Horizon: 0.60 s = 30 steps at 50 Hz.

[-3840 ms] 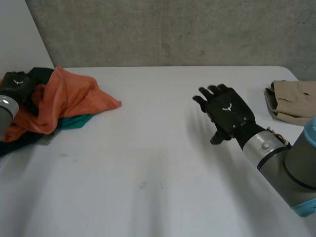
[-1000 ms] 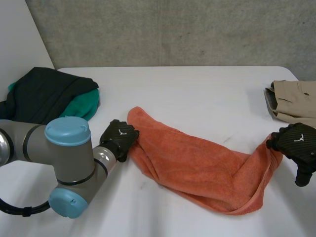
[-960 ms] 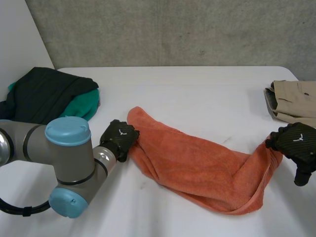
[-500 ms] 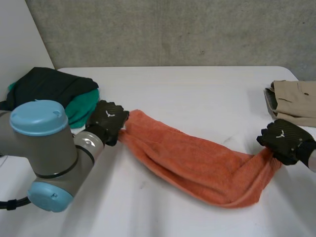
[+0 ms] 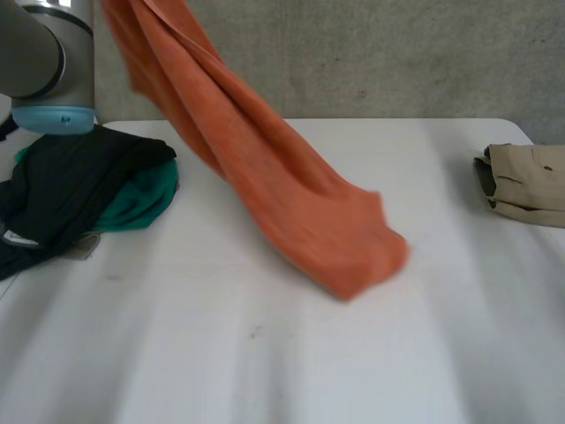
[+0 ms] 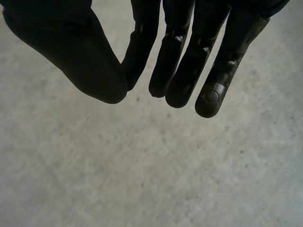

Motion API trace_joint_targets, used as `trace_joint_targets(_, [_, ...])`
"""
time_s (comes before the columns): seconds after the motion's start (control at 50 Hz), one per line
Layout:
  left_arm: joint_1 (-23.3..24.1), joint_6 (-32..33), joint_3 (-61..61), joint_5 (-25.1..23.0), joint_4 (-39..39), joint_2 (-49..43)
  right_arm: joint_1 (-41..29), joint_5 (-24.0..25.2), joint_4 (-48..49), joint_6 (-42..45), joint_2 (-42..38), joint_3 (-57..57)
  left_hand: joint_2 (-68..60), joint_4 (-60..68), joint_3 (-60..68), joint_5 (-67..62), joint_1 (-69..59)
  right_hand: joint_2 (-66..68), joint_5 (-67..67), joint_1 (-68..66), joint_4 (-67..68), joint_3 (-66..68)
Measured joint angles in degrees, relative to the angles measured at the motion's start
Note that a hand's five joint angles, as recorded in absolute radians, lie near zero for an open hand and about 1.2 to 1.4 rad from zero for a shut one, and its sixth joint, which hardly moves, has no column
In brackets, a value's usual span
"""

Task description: Fold the laundry.

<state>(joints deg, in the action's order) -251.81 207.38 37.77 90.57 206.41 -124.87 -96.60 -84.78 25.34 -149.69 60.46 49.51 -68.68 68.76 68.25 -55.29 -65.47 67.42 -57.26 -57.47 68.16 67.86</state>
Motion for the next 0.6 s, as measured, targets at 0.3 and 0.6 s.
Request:
trace_joint_targets(0.3, [1.2, -1.8, 29.2, -6.6, 3.4, 12.9, -3.1, 11.7, -15.6, -4.1, 0.0, 14.3, 0.0, 0.2, 0.1, 0.0, 0.0, -54.9, 53.3, 46.1, -54.7, -55.6])
trace_joint_targets(0.6, [6.3, -1.6, 38.2, -10.2, 2.8, 28.8, -6.0, 21.2, -23.2, -11.1, -15.3, 0.6, 0.0, 0.2, 0.1, 0.0, 0.0, -54.9, 53.3, 46.1, -54.7, -55.6])
